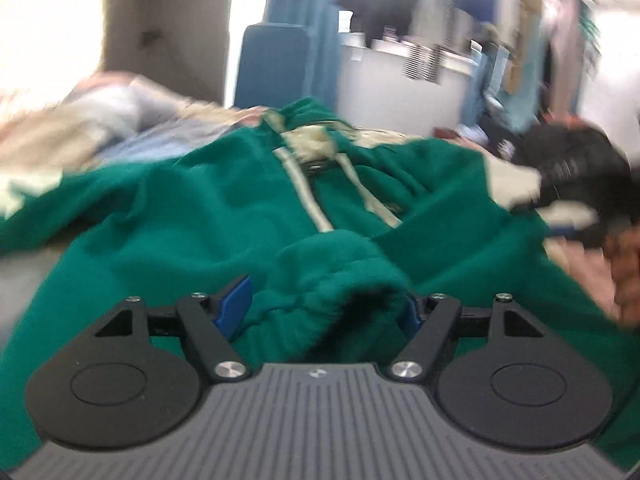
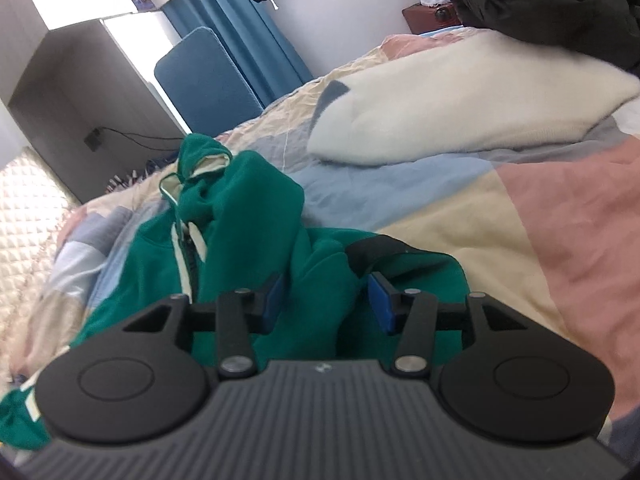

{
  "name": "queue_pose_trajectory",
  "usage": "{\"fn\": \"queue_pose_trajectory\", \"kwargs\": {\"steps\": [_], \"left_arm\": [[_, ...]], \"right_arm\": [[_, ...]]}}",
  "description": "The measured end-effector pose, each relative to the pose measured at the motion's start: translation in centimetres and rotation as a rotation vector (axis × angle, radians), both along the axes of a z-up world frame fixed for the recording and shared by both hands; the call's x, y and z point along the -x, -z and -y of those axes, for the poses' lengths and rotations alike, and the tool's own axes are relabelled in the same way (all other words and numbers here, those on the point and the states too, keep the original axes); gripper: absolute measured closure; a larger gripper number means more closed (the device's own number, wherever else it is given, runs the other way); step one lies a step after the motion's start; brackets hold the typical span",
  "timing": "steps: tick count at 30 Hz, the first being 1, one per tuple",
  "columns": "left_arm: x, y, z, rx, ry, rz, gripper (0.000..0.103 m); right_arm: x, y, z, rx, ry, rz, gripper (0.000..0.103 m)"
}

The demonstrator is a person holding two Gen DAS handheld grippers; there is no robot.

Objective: Fold large clothes

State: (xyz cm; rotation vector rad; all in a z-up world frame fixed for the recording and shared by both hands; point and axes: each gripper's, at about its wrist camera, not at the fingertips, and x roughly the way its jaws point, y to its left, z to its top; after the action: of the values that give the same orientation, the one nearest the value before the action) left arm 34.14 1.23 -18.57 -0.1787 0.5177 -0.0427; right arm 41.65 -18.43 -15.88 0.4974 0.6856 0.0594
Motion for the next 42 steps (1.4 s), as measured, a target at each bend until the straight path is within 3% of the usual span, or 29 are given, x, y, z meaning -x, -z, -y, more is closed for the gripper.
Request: {"fn": "queue_pose_trajectory", "kwargs": {"steps": [1,2,3,4,5,8,13,16,21,25,29,33,37,42], "left_arm": [[-0.1,-0.2,-0.9,0.057,-0.006,-0.005,0.035],[-0.2,-0.4,-1.8,0.105,-0.009,-0.006,0.048],[-0.3,-0.5,-2.5,0.142,-0.018,-0.007,0.056],[-0.2,-0.7,-3.3,0.161,-0.033,-0.007,0.073],[-0.2,-0.9,-3.9,0.179,-0.044,-0.005,0.082],[0.5,-1.6,-7.2,0.323,-0.097,-0.002,0.085],[4.1,-2.8,-13.1,0.536,-0.220,0.032,0.087],[6.8,-2.8,-15.7,0.617,-0.307,0.024,0.087],[7.5,-1.3,-17.3,0.601,-0.418,-0.100,0.087],[6.5,-0.9,-17.0,0.542,-0.440,-0.153,0.086],[5.9,-0.9,-17.0,0.535,-0.438,-0.171,0.086],[5.3,-0.2,-17.6,0.558,-0.443,-0.192,0.086],[5.1,0.2,-18.0,0.581,-0.453,-0.204,0.085],[4.8,0.3,-17.4,0.546,-0.438,-0.191,0.085]], "right_arm": [[-0.2,0.3,-0.2,0.012,-0.004,-0.003,0.054],[-0.4,0.4,-0.3,0.019,-0.009,-0.001,0.060],[-0.5,0.6,-0.4,0.022,-0.020,-0.002,0.072],[-0.5,0.7,-0.6,0.028,-0.027,-0.011,0.076],[-0.4,0.7,-0.7,0.036,-0.032,-0.011,0.080],[0.4,-0.3,-1.3,0.080,-0.074,0.046,0.088],[2.6,-2.4,-1.9,0.136,-0.107,0.131,0.088],[3.5,-2.3,-2.6,0.174,-0.137,0.113,0.088],[3.1,0.4,-4.0,0.208,-0.181,-0.037,0.083],[3.6,0.2,-4.4,0.255,-0.174,-0.033,0.077],[4.1,-1.7,-4.1,0.250,-0.159,0.043,0.047],[2.8,-3.4,-4.1,0.225,-0.170,0.132,0.046],[-0.6,-4.2,-5.3,0.229,-0.184,0.153,0.046],[-6.0,-3.2,-8.5,0.236,-0.265,0.067,0.047]]}}
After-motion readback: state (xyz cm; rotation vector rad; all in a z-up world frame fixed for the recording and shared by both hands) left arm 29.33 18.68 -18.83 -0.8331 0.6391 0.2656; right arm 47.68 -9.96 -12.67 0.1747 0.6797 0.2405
